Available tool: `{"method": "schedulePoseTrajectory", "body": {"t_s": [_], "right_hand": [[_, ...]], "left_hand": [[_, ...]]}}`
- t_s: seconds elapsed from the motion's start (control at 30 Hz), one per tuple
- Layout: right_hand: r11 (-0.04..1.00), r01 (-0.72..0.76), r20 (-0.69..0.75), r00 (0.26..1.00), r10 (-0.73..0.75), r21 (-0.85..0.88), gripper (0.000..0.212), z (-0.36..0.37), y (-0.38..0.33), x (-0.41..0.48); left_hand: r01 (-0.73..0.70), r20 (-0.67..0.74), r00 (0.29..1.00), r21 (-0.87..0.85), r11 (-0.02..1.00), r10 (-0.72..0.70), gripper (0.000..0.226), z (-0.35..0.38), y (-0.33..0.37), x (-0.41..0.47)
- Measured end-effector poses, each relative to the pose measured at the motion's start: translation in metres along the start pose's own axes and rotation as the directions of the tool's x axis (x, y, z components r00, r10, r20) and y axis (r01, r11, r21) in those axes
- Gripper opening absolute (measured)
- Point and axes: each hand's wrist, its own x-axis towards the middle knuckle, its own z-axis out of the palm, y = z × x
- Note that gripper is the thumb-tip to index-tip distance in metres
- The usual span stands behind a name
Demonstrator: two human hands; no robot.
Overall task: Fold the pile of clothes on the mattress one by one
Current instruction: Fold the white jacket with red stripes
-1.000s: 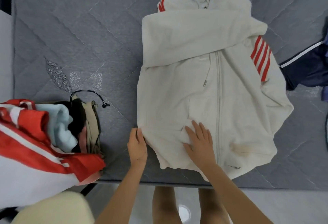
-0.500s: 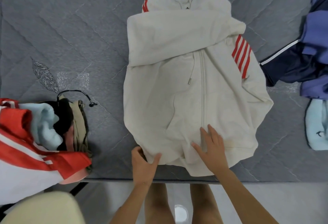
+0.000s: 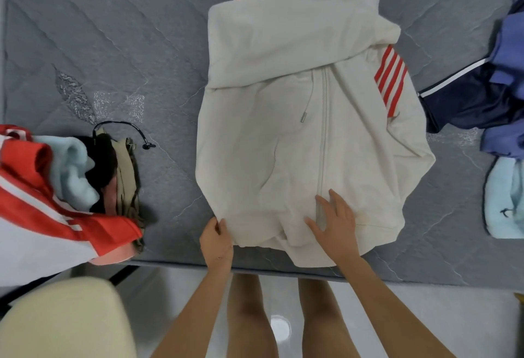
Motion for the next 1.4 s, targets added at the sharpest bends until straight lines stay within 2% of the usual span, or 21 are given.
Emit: {"method": "schedulePoseTrajectory", "body": {"t_s": [0.1, 0.17, 0.27, 0.33, 0.47, 0.63, 0.7, 0.77, 0.83, 0.9, 1.0, 1.23, 1.4], "right_hand": [[0.999, 0.043, -0.063, 0.997, -0.044, -0.011, 0.057, -0.003, -0.003, -0.001], [0.998, 0.064, -0.080, 0.995, -0.065, -0.016, 0.058, -0.004, -0.004, -0.001], [0.997, 0.075, -0.067, 0.995, -0.076, -0.009, 0.060, -0.005, -0.006, 0.002], [0.997, 0.076, -0.044, 0.996, -0.076, -0.013, 0.061, -0.006, -0.008, 0.004], [0.997, 0.074, -0.029, 0.997, -0.074, 0.000, 0.061, -0.009, -0.011, 0.005], [0.997, 0.078, -0.054, 0.996, -0.078, 0.010, 0.061, -0.012, -0.015, 0.009], [0.996, 0.085, -0.069, 0.994, -0.083, 0.017, 0.061, -0.014, -0.016, 0.012], [0.995, 0.093, -0.075, 0.993, -0.091, 0.025, 0.063, -0.014, -0.017, 0.015], [0.994, 0.103, -0.091, 0.991, -0.100, 0.024, 0.065, -0.015, -0.020, 0.018], [0.995, 0.095, -0.106, 0.990, -0.091, 0.027, 0.069, -0.017, -0.022, 0.023], [0.997, 0.076, -0.142, 0.987, -0.071, 0.033, 0.073, -0.025, -0.024, 0.031], [0.996, 0.023, -0.252, 0.968, 0.000, 0.090, 0.079, -0.053, -0.013, 0.053], [0.977, -0.078, -0.282, 0.950, 0.133, 0.199, 0.084, -0.081, 0.013, 0.079]], "left_hand": [[0.025, -0.029, 0.999, 0.074, 0.997, -0.023, 0.026, -0.008, -0.008, 0.002], [-0.002, -0.005, 1.000, 0.194, 0.981, 0.003, 0.027, -0.013, -0.010, 0.005], [-0.059, 0.061, 0.997, 0.393, 0.918, 0.038, 0.025, -0.020, -0.007, 0.013], [-0.071, 0.072, 0.996, 0.464, 0.883, 0.042, 0.021, -0.025, -0.005, 0.019], [-0.010, -0.021, 1.000, 0.399, 0.917, 0.021, 0.021, -0.042, 0.000, 0.028], [0.131, -0.101, 0.990, 0.383, 0.915, -0.099, 0.026, -0.067, 0.009, 0.056], [0.053, -0.100, 0.995, 0.407, 0.912, -0.013, 0.033, -0.067, 0.017, 0.060], [-0.168, -0.089, 0.970, 0.440, 0.882, 0.228, 0.044, -0.061, 0.029, 0.058], [-0.398, -0.017, 0.888, 0.473, 0.786, 0.460, 0.052, -0.053, 0.043, 0.055], [-0.536, 0.078, 0.810, 0.500, 0.680, 0.581, 0.055, -0.040, 0.057, 0.053], [-0.597, 0.184, 0.781, 0.498, 0.629, 0.596, 0.058, -0.018, 0.079, 0.049], [-0.676, 0.320, 0.725, 0.504, 0.538, 0.610, 0.061, 0.028, 0.120, 0.042], [-0.736, 0.421, 0.663, 0.520, 0.434, 0.619, 0.062, 0.059, 0.150, 0.044]]}}
